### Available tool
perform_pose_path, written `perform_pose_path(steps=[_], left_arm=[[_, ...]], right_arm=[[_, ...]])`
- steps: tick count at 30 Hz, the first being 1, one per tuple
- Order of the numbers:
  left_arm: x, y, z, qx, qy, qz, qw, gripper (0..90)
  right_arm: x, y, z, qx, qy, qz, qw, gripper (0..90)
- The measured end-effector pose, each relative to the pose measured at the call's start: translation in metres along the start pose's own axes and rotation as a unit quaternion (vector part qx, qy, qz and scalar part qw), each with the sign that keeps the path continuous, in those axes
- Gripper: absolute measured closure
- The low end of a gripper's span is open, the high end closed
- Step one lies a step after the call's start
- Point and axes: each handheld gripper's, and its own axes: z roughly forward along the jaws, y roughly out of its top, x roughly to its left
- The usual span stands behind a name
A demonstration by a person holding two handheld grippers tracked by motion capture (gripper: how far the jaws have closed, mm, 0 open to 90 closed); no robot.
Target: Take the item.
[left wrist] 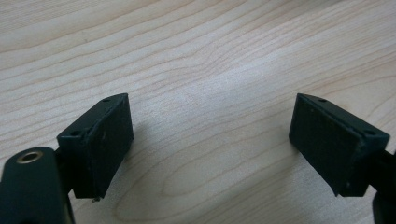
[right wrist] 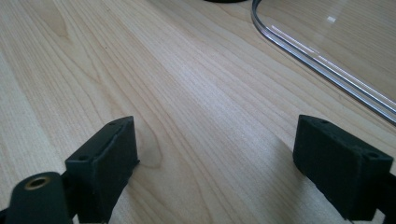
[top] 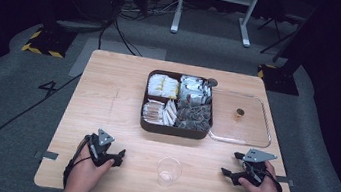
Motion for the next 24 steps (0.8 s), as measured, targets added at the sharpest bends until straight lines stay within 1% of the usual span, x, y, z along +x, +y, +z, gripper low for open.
perform_pose_path(steps=[2, 3, 5, 7, 9, 10, 12, 13, 14, 15, 16, 17, 18, 22, 24], left_arm=[[0.000, 0.001, -0.001, 0.003, 0.000, -0.001, 1.0000, 17.3], [0.000, 0.003, -0.002, 0.010, 0.000, 0.002, 1.0000, 18.6], [-0.002, 0.004, -0.003, 0.015, -0.004, -0.004, 0.9999, 22.5], [-0.002, 0.005, -0.004, 0.018, -0.006, -0.003, 0.9998, 23.5], [-0.004, 0.009, -0.009, 0.014, -0.013, -0.011, 0.9998, 25.7], [-0.004, 0.009, -0.009, 0.014, -0.013, -0.011, 0.9998, 26.7], [-0.006, 0.015, -0.016, 0.010, -0.014, -0.011, 0.9998, 28.0], [-0.006, 0.015, -0.016, 0.010, -0.014, -0.011, 0.9998, 28.7], [-0.006, 0.021, -0.022, 0.003, -0.010, -0.014, 0.9998, 29.3], [-0.007, 0.023, -0.025, -0.002, -0.010, -0.017, 0.9998, 29.4], [-0.008, 0.027, -0.027, -0.004, -0.009, -0.017, 0.9998, 29.4], [-0.008, 0.027, -0.027, -0.004, -0.009, -0.017, 0.9998, 29.3], [-0.008, 0.032, -0.030, -0.003, -0.009, -0.013, 0.9999, 29.3], [-0.010, 0.038, -0.034, -0.005, -0.007, -0.010, 0.9999, 29.3], [-0.013, 0.043, -0.038, -0.008, -0.013, -0.010, 0.9998, 29.2]], right_arm=[[0.000, 0.000, 0.000, 0.000, 0.000, 0.000, 1.0000, 14.0], [0.000, 0.000, 0.000, 0.000, 0.000, 0.000, 1.0000, 14.0], [0.000, 0.000, 0.000, 0.000, 0.000, 0.000, 1.0000, 14.0], [0.000, 0.000, 0.000, 0.000, 0.000, 0.000, 1.0000, 14.0], [0.000, 0.000, 0.000, 0.000, 0.000, 0.000, 1.0000, 14.0], [0.000, 0.000, 0.000, 0.000, 0.000, 0.000, 1.0000, 14.0], [0.000, 0.000, 0.000, 0.000, 0.000, 0.000, 1.0000, 14.0], [0.000, 0.000, 0.000, 0.000, 0.000, 0.000, 1.0000, 14.0], [0.000, 0.000, 0.000, 0.000, 0.000, 0.000, 1.0000, 14.0], [0.000, 0.000, 0.000, 0.000, 0.000, 0.000, 1.0000, 14.0], [0.000, 0.000, 0.000, 0.000, 0.000, 0.000, 1.0000, 13.9], [0.000, 0.000, 0.000, 0.000, 0.000, 0.000, 1.0000, 13.9], [0.000, 0.000, 0.000, 0.000, 0.000, 0.000, 1.0000, 14.0], [0.000, 0.000, 0.000, 0.000, 0.000, 0.000, 1.0000, 14.0], [0.000, 0.000, 0.000, 0.000, 0.001, 0.000, 1.0000, 14.0]])
